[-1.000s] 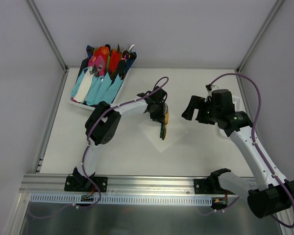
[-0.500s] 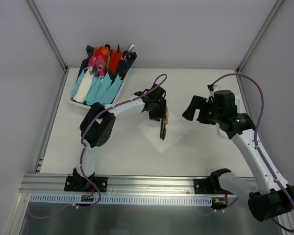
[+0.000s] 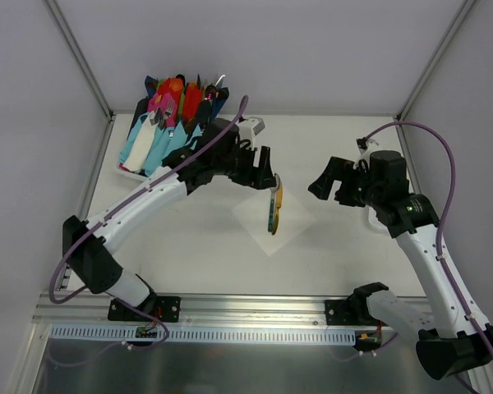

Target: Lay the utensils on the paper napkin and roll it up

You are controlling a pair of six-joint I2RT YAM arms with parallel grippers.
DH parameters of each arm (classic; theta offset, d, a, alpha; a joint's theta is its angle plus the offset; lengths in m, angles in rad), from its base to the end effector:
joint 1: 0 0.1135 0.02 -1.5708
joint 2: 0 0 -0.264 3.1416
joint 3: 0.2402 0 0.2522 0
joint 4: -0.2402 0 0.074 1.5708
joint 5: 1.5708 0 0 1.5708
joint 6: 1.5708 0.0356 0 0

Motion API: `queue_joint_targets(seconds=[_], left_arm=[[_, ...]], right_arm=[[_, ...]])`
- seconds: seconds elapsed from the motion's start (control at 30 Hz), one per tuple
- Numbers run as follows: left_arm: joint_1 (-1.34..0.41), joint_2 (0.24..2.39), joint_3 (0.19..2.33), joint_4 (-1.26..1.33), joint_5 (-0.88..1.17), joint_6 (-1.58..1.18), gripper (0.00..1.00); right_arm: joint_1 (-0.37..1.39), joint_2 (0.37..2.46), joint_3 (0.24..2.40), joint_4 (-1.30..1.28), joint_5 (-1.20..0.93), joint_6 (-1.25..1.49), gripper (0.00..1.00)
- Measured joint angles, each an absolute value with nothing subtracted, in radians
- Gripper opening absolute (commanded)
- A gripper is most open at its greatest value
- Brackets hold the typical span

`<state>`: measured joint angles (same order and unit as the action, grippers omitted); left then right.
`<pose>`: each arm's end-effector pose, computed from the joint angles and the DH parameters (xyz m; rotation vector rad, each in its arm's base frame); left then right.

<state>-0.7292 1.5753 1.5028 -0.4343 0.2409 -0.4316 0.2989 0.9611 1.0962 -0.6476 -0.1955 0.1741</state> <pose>0.2664 -0.2494 0.3669 0.4814 2.1534 -0.9332 0.1876 0.0650 0.3690 -0.2519 2.0949 0.4894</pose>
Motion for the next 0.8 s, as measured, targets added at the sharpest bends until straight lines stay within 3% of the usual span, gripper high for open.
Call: queue_joint_targets(seconds=[0.1, 0.2, 0.27, 0.4, 0.6, 0.8], left_arm=[[-0.699, 1.469, 1.422, -0.438, 0.360, -0.304, 0.70], [-0.652, 1.378, 1.319, -0.447, 0.478, -0.142, 0.61], [-0.633, 1.314, 1.230, -0.453, 0.544, -0.012, 0.48], [-0.651, 1.237, 1.115, -0.480, 0.633, 0.204, 0.42], [-0.757, 1.308, 1.076, -0.480, 0.672, 0.440, 0.31], [-0.922, 1.472, 1.013, -0.419, 0.636, 0.616, 0.27]], right_arm=[[0.298, 0.958, 1.097, -0.649, -0.214, 0.180, 0.99], [0.297, 0.958, 1.097, -0.649, -0.231, 0.183, 0.99], [0.295, 0.959, 1.097, -0.649, -0.244, 0.187, 0.99], [0.287, 0.962, 1.089, -0.648, -0.269, 0.197, 0.99], [0.259, 0.980, 1.035, -0.649, -0.296, 0.200, 0.99], [0.171, 0.981, 1.015, -0.656, -0.347, 0.200, 0.99]])
